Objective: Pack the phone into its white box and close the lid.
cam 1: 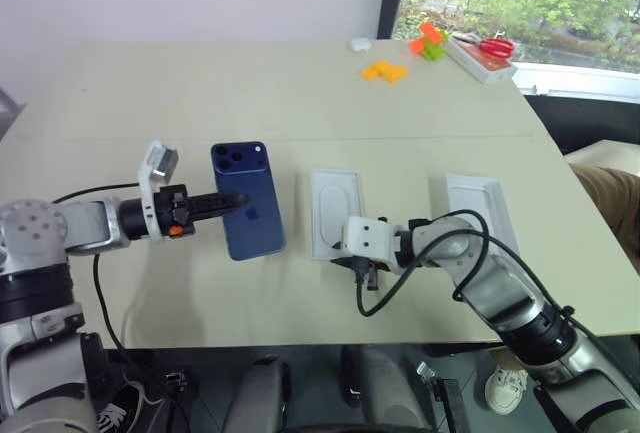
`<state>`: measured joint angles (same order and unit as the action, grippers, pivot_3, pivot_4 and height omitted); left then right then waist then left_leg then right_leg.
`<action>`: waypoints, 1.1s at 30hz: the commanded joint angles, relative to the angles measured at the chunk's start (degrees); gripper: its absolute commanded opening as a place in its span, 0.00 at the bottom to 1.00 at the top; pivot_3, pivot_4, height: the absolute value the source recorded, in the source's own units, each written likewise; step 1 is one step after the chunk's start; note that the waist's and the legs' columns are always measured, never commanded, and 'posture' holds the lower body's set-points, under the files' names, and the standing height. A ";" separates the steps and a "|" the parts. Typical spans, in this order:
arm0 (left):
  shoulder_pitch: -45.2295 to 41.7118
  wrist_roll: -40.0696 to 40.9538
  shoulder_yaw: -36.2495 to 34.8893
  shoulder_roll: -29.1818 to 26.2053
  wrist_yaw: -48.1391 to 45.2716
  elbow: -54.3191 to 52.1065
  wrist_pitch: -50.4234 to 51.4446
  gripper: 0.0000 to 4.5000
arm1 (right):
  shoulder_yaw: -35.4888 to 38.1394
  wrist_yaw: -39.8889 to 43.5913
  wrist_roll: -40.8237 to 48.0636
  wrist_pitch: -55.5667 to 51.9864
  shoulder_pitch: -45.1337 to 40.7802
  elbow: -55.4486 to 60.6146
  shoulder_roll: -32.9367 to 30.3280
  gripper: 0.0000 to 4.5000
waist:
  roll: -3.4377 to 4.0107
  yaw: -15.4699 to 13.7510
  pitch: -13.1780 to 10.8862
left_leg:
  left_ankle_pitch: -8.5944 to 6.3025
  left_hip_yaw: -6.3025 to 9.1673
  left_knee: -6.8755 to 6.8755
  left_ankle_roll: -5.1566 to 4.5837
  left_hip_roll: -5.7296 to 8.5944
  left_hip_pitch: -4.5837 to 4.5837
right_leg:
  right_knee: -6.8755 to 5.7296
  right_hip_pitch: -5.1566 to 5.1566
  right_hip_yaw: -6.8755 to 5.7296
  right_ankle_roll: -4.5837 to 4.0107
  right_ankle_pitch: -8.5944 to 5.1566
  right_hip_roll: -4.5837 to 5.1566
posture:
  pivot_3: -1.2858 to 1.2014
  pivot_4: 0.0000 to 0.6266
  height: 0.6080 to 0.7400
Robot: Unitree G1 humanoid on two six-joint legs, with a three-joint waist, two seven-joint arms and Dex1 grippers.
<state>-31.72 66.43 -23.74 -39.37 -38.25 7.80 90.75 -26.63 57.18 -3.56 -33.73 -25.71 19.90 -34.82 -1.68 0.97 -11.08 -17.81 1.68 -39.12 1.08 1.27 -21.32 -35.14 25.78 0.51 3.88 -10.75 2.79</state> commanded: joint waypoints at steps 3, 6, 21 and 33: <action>-1.09 1.26 -1.60 -0.55 -0.86 -1.45 -0.50 0.00 | 1.21 1.47 2.07 0.36 -0.64 -0.38 -0.54 0.61 | 0.02 -0.04 -0.01 | 0.00 -0.01 0.00 0.00 0.02 -0.02 | 0.01 0.01 0.00 0.00 0.00 0.02 | 0.52 0.24 1.00; -1.18 1.02 -1.38 -0.53 -0.96 -1.28 -0.77 0.00 | 2.59 2.24 4.18 -0.29 -1.16 0.05 -0.35 0.61 | 0.02 -0.11 -0.01 | 0.00 -0.01 0.00 0.00 0.02 -0.04 | 0.03 0.01 0.00 0.00 0.00 0.02 | 0.52 0.24 1.00; -4.14 0.05 -0.82 5.99 4.16 0.77 -1.25 0.00 | 27.63 8.97 23.18 8.22 -0.56 -8.98 -5.17 0.61 | 0.03 -0.43 -0.02 | -0.02 -0.01 0.00 -0.04 0.09 -0.07 | 0.07 -0.03 -0.01 0.01 0.00 0.11 | 0.52 0.24 1.00; -7.40 -0.15 -2.33 16.28 10.94 5.27 -1.01 0.00 | 32.49 13.12 26.56 18.86 1.93 -16.75 -7.88 0.89 | 0.05 -0.24 -0.03 | 0.01 -0.05 -0.01 0.00 0.04 -0.01 | -0.01 -0.03 0.03 0.02 0.02 0.04 | 0.52 0.24 1.00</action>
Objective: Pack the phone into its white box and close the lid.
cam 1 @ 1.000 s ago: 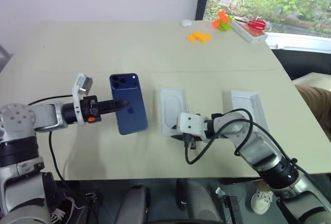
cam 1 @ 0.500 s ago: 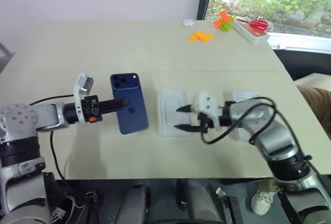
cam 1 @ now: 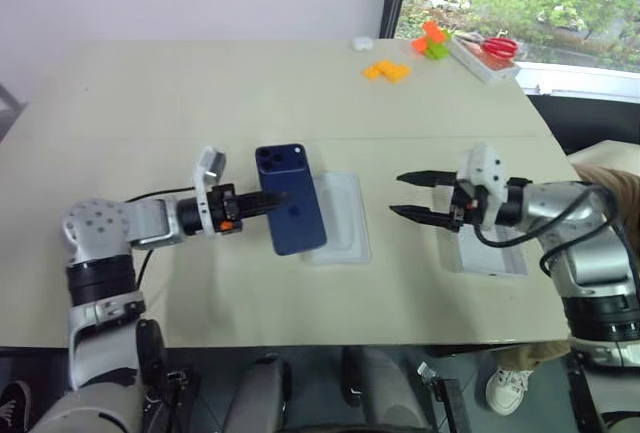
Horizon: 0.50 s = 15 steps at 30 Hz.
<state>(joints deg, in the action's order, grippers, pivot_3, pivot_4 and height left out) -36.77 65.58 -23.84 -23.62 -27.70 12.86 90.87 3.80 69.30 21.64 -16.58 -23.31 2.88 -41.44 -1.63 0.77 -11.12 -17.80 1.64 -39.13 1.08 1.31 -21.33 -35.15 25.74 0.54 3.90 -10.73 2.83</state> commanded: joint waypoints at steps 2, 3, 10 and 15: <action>-2.42 0.48 -2.06 1.19 0.87 0.88 -1.34 0.00 | 1.85 0.99 0.18 4.98 0.01 0.25 -1.57 0.99 | 0.00 -0.04 0.00 | 0.01 0.00 0.00 0.02 0.00 0.01 | -0.01 0.00 -0.01 -0.01 0.01 0.00 | 0.52 0.24 1.00; -2.38 0.37 -1.89 1.52 1.03 1.05 -1.45 0.00 | 1.77 1.42 0.09 5.78 0.42 0.43 -1.81 0.99 | 0.00 -0.05 0.00 | 0.01 0.00 0.00 0.02 0.00 0.01 | -0.02 0.00 -0.01 -0.01 0.01 -0.01 | 0.52 0.24 1.00; -4.24 -2.04 -0.51 2.20 1.93 3.58 -1.99 0.00 | 0.14 0.50 -0.73 6.64 0.51 0.58 -1.63 0.99 | 0.00 -0.08 0.00 | 0.03 0.00 0.00 0.05 0.01 0.01 | -0.01 0.00 -0.01 -0.01 0.01 0.00 | 0.52 0.24 1.00; -5.51 -4.77 1.65 3.11 1.50 4.97 -2.91 0.00 | -0.89 -0.32 -1.08 6.78 0.40 0.25 -1.15 0.99 | 0.00 -0.15 0.00 | 0.05 0.01 0.00 0.09 0.03 0.01 | -0.02 -0.01 0.00 -0.01 0.01 0.02 | 0.52 0.24 1.00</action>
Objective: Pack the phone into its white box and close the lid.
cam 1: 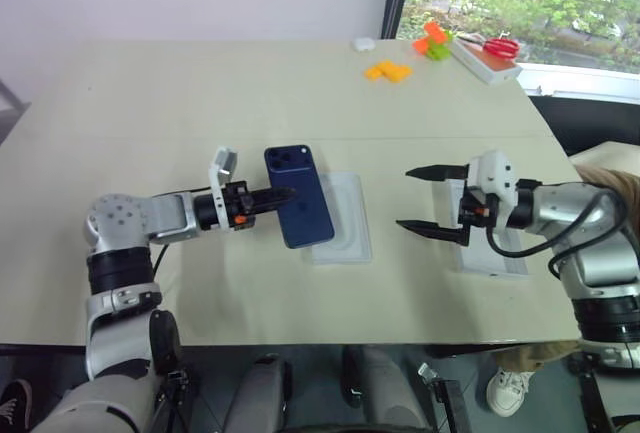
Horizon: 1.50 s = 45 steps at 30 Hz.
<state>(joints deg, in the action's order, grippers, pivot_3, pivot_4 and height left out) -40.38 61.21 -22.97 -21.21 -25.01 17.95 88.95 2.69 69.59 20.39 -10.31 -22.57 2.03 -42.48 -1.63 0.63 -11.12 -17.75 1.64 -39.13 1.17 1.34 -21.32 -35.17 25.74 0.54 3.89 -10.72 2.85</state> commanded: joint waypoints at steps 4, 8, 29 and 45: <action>-2.67 -2.72 3.08 1.60 -1.97 0.91 -1.79 0.00 | -0.68 -1.37 -0.82 1.55 -0.38 0.80 0.02 0.99 | 0.00 -0.02 0.00 | 0.00 0.00 0.00 0.00 0.01 -0.01 | 0.02 0.00 0.00 0.00 0.00 0.02 | 0.52 0.24 1.00; -3.50 -4.52 5.46 1.44 -3.69 1.89 -1.60 0.00 | -1.03 -1.76 -0.95 1.35 -0.09 0.73 -0.25 0.99 | 0.00 0.11 0.00 | 0.00 0.00 0.00 0.00 0.01 -0.01 | 0.01 0.00 0.00 0.00 0.00 0.01 | 0.52 0.24 1.00; -8.60 -11.84 9.90 4.11 -10.26 9.93 -6.14 0.00 | -3.12 -3.97 -3.45 3.22 0.32 0.65 0.18 0.99 | 0.00 0.09 0.00 | 0.02 0.00 0.00 0.02 0.02 -0.01 | -0.01 0.00 -0.01 0.01 0.00 0.00 | 0.52 0.24 1.00; -8.33 -13.91 11.12 4.49 -12.47 9.16 -5.85 0.38 | -3.51 -5.01 -4.41 4.27 0.47 0.65 0.22 1.00 | 0.00 0.05 0.00 | 0.02 0.00 0.00 0.02 0.02 0.00 | -0.02 0.00 0.00 0.01 0.01 0.00 | 0.52 0.24 1.00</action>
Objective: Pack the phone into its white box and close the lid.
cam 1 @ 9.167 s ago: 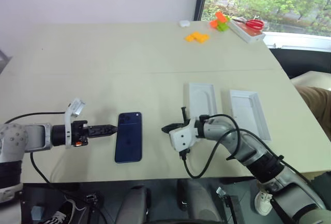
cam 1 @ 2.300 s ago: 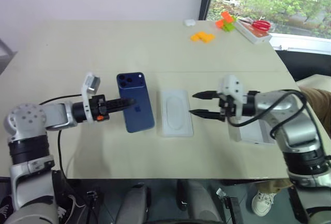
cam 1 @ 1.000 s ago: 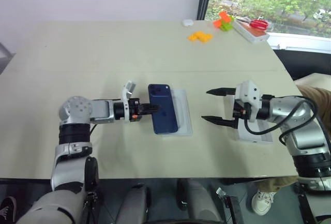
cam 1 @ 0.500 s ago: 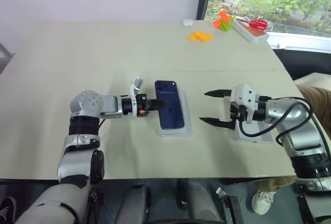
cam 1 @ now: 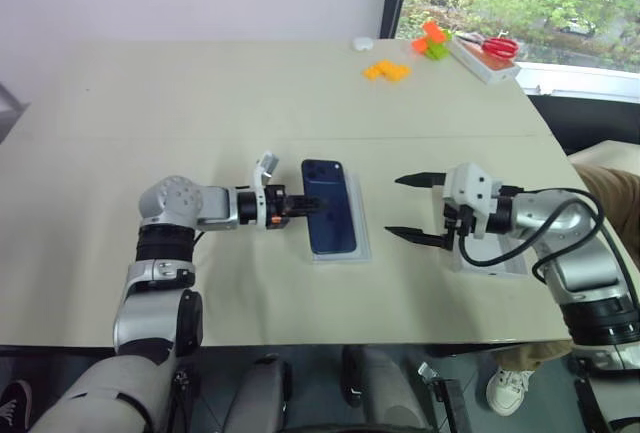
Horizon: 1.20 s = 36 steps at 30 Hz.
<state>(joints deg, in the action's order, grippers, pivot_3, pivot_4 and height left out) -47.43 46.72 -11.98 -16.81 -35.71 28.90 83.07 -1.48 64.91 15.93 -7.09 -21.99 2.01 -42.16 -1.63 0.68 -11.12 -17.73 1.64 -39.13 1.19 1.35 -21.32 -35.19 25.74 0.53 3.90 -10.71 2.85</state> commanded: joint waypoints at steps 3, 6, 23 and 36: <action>-1.39 0.50 0.00 0.23 -2.00 -1.75 0.11 0.71 | 0.55 -0.44 -0.14 1.27 -0.17 0.41 -0.06 1.00 | 0.00 0.00 0.00 | 0.00 0.00 0.00 0.00 0.00 0.00 | 0.00 0.00 0.00 0.00 0.00 0.00 | 0.52 0.24 1.00; -1.34 -0.06 0.55 -0.01 -2.33 -2.26 -0.10 0.99 | 0.48 -0.55 -0.26 1.46 -0.17 0.29 -0.06 1.00 | 0.00 -0.01 0.00 | 0.00 0.00 -0.01 0.00 0.00 0.01 | 0.00 -0.01 0.00 0.00 0.00 0.00 | 0.52 0.24 1.00; -2.21 1.63 -0.96 -3.79 -2.65 -10.59 5.80 0.99 | -0.13 -0.22 -0.53 1.98 -1.36 -1.07 0.85 1.00 | 0.00 0.05 0.00 | 0.00 0.02 -0.02 0.00 -0.01 0.14 | 0.00 -0.15 0.00 0.01 0.00 -0.01 | 0.52 0.24 1.00; 1.23 -0.91 -1.49 -8.45 -2.10 -16.65 1.65 0.87 | 1.33 -2.35 3.31 -3.41 -2.84 0.61 3.29 1.00 | 0.00 0.11 0.00 | 0.01 0.02 -0.02 0.00 -0.03 0.17 | -0.01 -0.17 0.01 0.01 0.00 -0.02 | 0.52 0.24 1.00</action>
<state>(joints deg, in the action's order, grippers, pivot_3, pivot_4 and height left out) -46.68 46.66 -12.43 -24.55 -38.37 14.40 87.65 -1.87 63.80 16.24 -8.16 -23.39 -0.10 -39.83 -1.63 0.80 -11.12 -17.72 1.67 -39.15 1.20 1.31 -21.14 -35.21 25.57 0.54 3.91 -10.70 2.83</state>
